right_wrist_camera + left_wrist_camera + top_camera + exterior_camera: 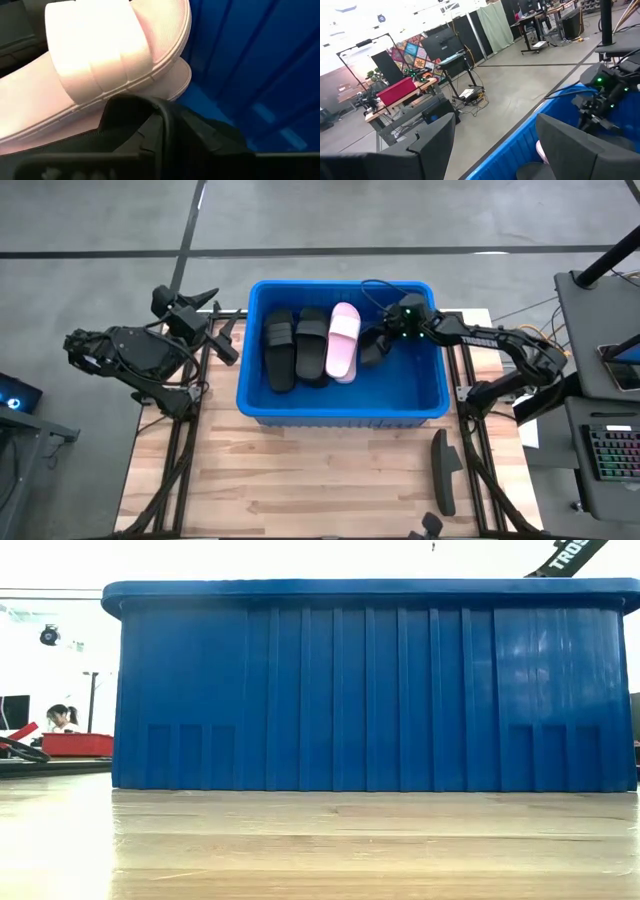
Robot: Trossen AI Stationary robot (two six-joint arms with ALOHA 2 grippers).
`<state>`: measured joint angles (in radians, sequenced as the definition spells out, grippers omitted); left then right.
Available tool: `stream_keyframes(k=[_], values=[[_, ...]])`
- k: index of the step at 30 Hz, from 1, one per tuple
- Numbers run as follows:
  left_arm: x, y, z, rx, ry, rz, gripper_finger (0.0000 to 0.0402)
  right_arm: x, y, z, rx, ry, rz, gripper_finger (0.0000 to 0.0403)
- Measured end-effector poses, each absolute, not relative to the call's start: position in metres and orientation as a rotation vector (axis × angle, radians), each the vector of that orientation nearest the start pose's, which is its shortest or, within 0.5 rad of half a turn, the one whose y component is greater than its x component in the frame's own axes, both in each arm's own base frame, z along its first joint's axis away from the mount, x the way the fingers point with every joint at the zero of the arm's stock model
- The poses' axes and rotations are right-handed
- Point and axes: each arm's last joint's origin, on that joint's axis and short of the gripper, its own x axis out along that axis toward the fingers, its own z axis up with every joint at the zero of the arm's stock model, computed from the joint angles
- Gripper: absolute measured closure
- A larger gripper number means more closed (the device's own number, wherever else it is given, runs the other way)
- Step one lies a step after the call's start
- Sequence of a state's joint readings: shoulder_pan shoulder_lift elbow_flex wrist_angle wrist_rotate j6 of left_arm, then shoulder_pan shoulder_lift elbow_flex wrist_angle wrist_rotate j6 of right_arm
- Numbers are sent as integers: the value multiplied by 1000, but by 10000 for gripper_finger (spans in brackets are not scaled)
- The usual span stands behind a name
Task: Pick and place slides into bin
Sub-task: Put the black slide into the blue bin
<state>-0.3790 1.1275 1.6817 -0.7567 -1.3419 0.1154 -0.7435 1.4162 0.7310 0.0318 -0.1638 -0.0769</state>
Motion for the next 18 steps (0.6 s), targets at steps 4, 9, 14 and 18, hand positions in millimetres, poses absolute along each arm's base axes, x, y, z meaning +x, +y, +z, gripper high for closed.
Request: stream_keyframes(k=[4, 9, 14, 18], values=[[156, -32, 507, 265, 193, 952, 139, 213, -191, 202, 246, 665, -527, 305], [157, -32, 506, 267, 194, 952, 139, 210, -192, 205, 287, 741, -529, 242], [157, -32, 506, 267, 194, 951, 139, 208, -190, 208, 319, 809, -527, 188], [157, -32, 506, 267, 195, 951, 139, 209, -192, 215, 321, 813, -527, 163]])
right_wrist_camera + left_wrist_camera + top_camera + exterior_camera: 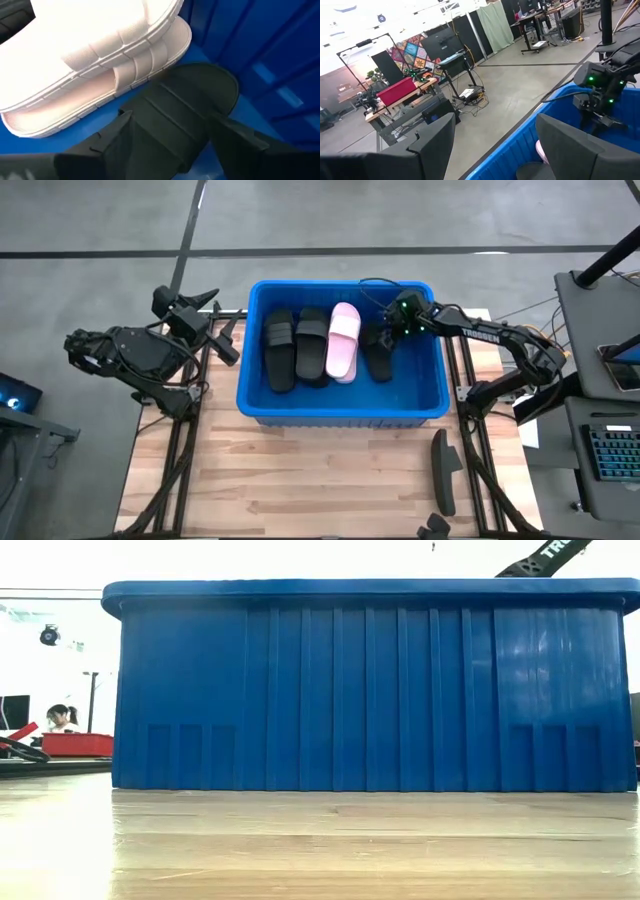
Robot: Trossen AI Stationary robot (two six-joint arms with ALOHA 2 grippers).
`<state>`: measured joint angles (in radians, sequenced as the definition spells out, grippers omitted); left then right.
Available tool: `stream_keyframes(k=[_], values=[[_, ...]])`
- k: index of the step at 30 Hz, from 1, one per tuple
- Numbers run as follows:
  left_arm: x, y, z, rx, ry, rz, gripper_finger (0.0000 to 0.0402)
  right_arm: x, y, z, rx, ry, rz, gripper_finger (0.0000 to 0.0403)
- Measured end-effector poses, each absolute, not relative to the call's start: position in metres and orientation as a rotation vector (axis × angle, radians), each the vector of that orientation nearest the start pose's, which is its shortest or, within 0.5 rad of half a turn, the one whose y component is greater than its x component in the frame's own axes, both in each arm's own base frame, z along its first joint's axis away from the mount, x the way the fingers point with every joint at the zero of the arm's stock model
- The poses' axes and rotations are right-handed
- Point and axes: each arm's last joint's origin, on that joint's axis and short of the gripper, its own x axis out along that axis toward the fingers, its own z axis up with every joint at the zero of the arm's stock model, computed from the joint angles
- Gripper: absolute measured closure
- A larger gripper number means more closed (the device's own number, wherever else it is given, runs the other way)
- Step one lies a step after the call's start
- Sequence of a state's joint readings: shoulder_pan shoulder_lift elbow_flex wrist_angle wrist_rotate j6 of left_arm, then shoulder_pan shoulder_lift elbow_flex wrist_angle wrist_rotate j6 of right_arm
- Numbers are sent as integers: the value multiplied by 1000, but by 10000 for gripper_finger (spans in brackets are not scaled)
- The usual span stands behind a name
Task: Pick and place slides into bin
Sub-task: Put the black slide into the blue bin
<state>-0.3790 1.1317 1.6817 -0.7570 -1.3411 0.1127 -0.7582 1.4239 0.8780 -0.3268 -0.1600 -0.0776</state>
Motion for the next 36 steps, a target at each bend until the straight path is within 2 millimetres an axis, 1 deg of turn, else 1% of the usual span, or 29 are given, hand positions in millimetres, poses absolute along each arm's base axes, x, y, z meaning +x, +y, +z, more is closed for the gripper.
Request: stream_keyframes(k=[4, 8, 13, 15, 17, 21, 24, 27, 30, 33, 36], values=[[158, -32, 506, 267, 195, 951, 139, 212, -194, 227, 318, 809, -527, 152], [160, -33, 505, 272, 199, 950, 139, 214, -196, 249, 319, 805, -523, 155], [163, -35, 504, 278, 205, 949, 139, 215, -193, 290, 360, 774, -452, 164], [164, -35, 504, 281, 207, 949, 139, 214, -187, 307, 387, 752, -406, 168], [165, -35, 503, 283, 208, 949, 139, 213, -177, 326, 397, 729, -350, 170], [165, -36, 503, 287, 211, 948, 139, 206, -144, 358, 403, 750, -266, 170], [166, -36, 503, 286, 211, 948, 139, 199, -112, 376, 430, 774, -198, 170], [167, -36, 502, 288, 213, 948, 139, 189, -76, 391, 469, 757, -125, 171], [169, -37, 502, 292, 216, 947, 139, 177, -41, 401, 536, 734, -71, 173], [170, -38, 501, 295, 219, 944, 139, 162, -7, 407, 593, 723, -98, 176], [173, -39, 500, 296, 222, 928, 139, 147, 25, 407, 641, 717, -147, 177]])
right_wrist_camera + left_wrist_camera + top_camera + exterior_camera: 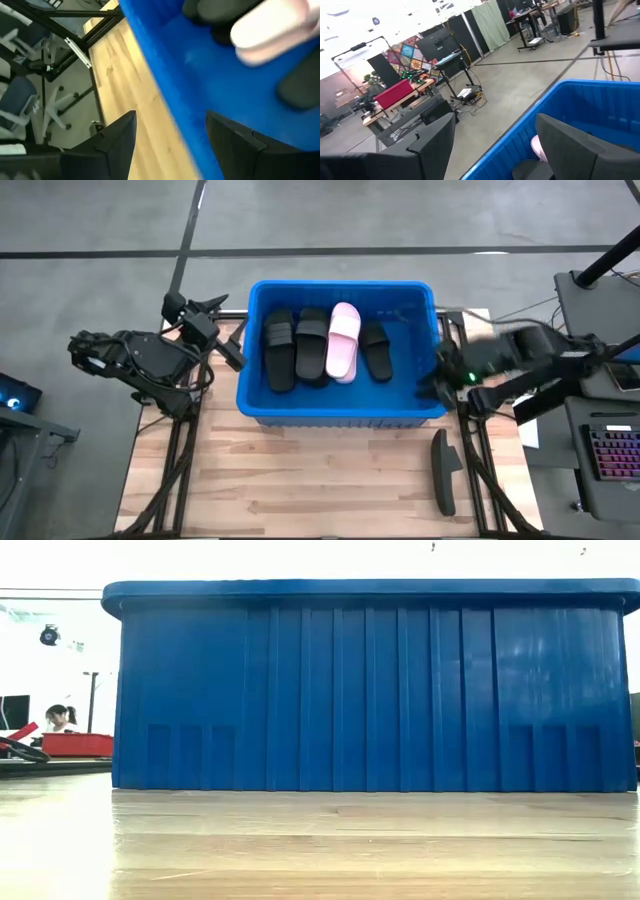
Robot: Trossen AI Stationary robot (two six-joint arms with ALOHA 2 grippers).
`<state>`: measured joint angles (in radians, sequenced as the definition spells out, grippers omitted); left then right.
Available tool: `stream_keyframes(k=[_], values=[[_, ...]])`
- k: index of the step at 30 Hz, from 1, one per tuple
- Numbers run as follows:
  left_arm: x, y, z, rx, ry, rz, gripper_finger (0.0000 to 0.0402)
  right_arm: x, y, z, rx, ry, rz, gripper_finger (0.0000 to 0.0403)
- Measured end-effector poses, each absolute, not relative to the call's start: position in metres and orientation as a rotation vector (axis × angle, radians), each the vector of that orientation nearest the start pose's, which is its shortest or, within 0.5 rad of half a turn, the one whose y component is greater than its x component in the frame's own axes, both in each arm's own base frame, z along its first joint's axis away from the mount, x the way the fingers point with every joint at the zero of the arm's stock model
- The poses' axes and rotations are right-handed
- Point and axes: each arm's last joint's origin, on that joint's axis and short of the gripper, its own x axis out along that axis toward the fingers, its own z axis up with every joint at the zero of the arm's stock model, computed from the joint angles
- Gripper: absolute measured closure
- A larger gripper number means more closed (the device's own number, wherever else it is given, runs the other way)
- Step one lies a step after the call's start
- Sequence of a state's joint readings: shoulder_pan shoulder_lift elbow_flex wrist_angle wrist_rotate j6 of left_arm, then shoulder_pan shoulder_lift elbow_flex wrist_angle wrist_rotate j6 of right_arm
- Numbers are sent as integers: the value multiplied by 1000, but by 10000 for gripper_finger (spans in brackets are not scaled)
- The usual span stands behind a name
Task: Pick and place slides into bin
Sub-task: Put the black slide into the blue bin
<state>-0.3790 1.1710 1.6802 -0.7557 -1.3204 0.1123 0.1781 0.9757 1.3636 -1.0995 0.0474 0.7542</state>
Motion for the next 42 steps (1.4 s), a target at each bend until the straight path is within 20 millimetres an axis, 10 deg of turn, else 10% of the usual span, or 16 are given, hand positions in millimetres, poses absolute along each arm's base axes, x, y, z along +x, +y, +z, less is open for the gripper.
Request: stream_keyframes(k=[9, 17, 28, 42], values=[[180, -42, 497, 304, 235, 871, 139, 121, 126, 378, 689, 728, -184, 177], [186, -45, 494, 311, 248, 813, 139, 112, 192, 325, 666, 1125, -364, 177], [190, -47, 492, 324, 258, 808, 139, 106, 234, 272, 413, 1424, -548, 177], [190, -47, 493, 324, 258, 808, 139, 79, 253, 242, 166, 1346, -696, 179]])
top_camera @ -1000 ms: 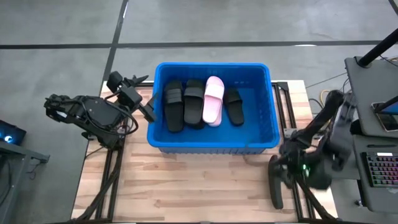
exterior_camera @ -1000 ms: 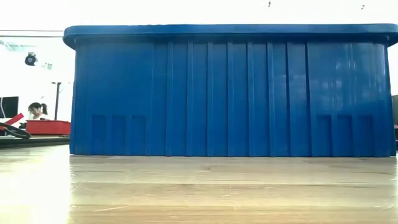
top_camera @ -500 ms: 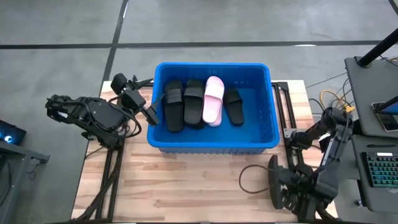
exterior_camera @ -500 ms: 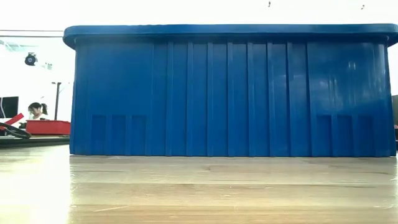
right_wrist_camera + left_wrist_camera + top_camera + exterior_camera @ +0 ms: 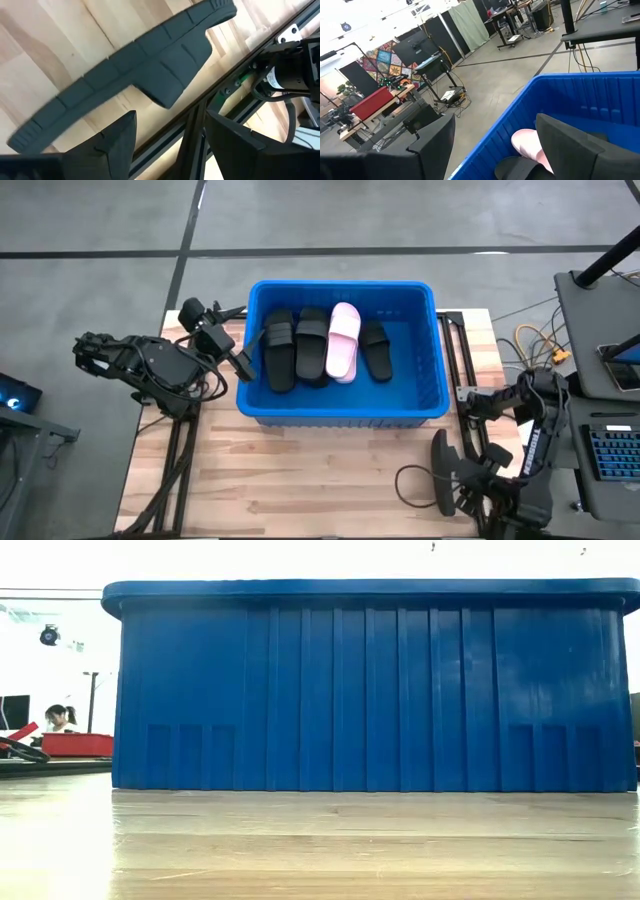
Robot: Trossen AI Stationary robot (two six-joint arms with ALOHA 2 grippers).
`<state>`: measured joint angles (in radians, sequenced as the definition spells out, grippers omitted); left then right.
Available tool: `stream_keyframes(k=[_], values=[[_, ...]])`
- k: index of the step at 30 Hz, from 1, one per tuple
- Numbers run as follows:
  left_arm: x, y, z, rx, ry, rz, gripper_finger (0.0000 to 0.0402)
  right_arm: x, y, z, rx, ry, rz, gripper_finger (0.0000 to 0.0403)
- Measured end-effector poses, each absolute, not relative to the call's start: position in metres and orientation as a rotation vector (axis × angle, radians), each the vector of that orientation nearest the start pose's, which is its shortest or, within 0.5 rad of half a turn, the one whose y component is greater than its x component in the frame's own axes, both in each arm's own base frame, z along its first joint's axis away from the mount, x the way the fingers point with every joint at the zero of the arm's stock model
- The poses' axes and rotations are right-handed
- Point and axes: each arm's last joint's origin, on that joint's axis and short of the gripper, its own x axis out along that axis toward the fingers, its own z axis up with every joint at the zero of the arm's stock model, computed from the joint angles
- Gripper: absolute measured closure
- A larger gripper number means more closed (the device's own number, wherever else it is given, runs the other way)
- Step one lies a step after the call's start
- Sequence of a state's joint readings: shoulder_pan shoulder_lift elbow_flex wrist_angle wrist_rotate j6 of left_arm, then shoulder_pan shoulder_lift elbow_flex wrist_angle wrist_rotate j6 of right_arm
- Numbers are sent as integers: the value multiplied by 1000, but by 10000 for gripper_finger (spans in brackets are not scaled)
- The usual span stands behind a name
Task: Pick and place slides into bin
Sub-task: Put the black slide into the blue bin
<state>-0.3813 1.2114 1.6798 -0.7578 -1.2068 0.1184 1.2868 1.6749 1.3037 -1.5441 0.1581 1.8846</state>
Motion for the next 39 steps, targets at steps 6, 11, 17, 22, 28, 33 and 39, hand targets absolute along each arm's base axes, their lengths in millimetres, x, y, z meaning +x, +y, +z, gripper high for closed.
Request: stream_keyframes(k=[6, 11, 17, 22, 28, 33, 39], values=[[190, -47, 493, 324, 257, 808, 139, 70, 262, 232, 127, 1325, -707, 179], [190, -47, 492, 325, 259, 809, 139, 71, 264, 227, 146, 1262, -733, 179], [190, -47, 492, 325, 259, 809, 139, 70, 264, 224, 159, 1254, -747, 179], [190, -47, 492, 325, 259, 809, 139, 68, 259, 214, 234, 1208, -843, 179], [190, -47, 492, 327, 260, 809, 139, 67, 255, 198, 258, 1203, -853, 179], [190, -47, 492, 327, 261, 809, 139, 66, 248, 186, 234, 1196, -874, 179], [190, -47, 492, 328, 261, 809, 139, 71, 245, 173, 301, 1241, -873, 206]])
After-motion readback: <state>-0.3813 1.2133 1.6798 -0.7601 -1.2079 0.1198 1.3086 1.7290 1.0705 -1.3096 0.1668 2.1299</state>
